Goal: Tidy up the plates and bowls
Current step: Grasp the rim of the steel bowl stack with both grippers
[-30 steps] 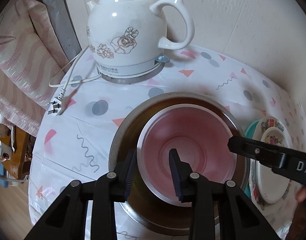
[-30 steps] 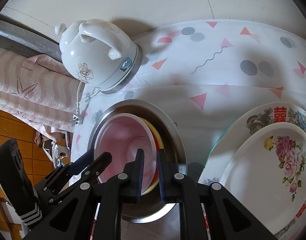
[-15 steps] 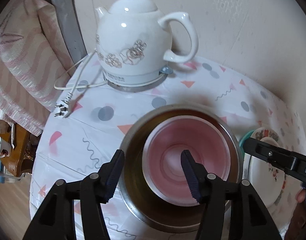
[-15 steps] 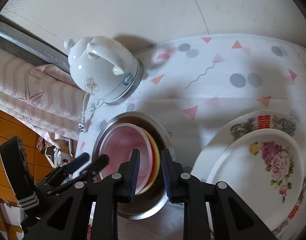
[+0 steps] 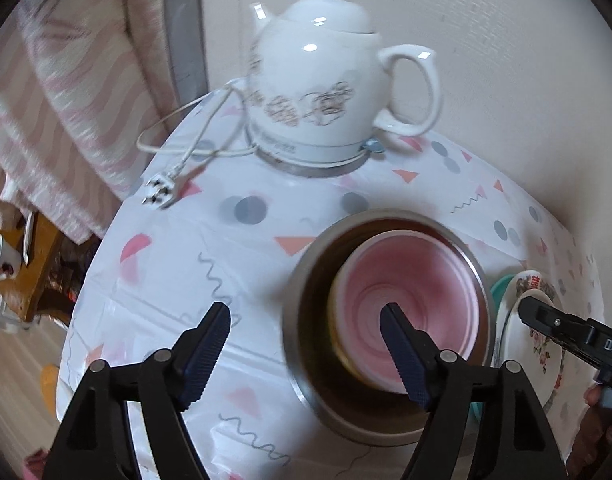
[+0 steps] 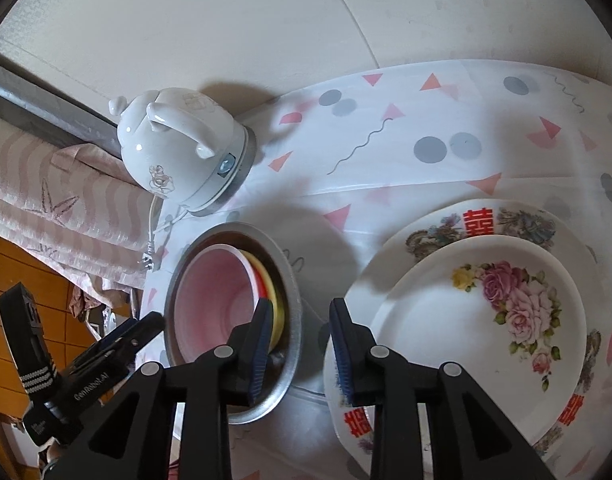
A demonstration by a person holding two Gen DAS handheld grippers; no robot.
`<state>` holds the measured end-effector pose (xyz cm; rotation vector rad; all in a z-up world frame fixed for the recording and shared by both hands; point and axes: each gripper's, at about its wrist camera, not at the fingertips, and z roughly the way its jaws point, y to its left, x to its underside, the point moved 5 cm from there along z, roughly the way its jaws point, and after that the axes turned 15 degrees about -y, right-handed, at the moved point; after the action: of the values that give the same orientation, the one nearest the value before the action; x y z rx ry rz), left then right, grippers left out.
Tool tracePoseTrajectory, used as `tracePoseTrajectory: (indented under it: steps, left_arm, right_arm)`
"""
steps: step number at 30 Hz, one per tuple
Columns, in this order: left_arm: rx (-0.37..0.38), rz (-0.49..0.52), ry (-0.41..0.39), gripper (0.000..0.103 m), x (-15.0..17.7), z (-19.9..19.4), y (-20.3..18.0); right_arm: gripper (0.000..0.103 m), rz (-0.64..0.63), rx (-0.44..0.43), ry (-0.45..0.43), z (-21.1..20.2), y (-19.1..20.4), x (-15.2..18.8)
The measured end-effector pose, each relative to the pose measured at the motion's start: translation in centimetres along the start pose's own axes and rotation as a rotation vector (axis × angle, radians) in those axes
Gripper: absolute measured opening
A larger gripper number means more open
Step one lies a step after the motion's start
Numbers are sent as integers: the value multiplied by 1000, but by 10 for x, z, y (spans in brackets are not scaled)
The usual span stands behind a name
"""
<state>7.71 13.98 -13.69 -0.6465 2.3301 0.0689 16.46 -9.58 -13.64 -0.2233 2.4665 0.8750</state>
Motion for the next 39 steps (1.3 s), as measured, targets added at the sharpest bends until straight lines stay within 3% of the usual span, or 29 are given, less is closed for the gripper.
tracePoseTrajectory:
  steps: [12, 26, 39]
  left_arm:
    - [30, -60, 61, 76, 25, 0, 18]
    - [110, -90, 147, 56, 44, 3, 18]
    - [125, -73, 184, 48, 47, 12, 11]
  right_arm:
    - [30, -79, 10, 36, 9, 4, 1]
    - [30, -193, 13, 97, 28, 16, 2]
    - [30, -290, 40, 172, 46, 19, 10]
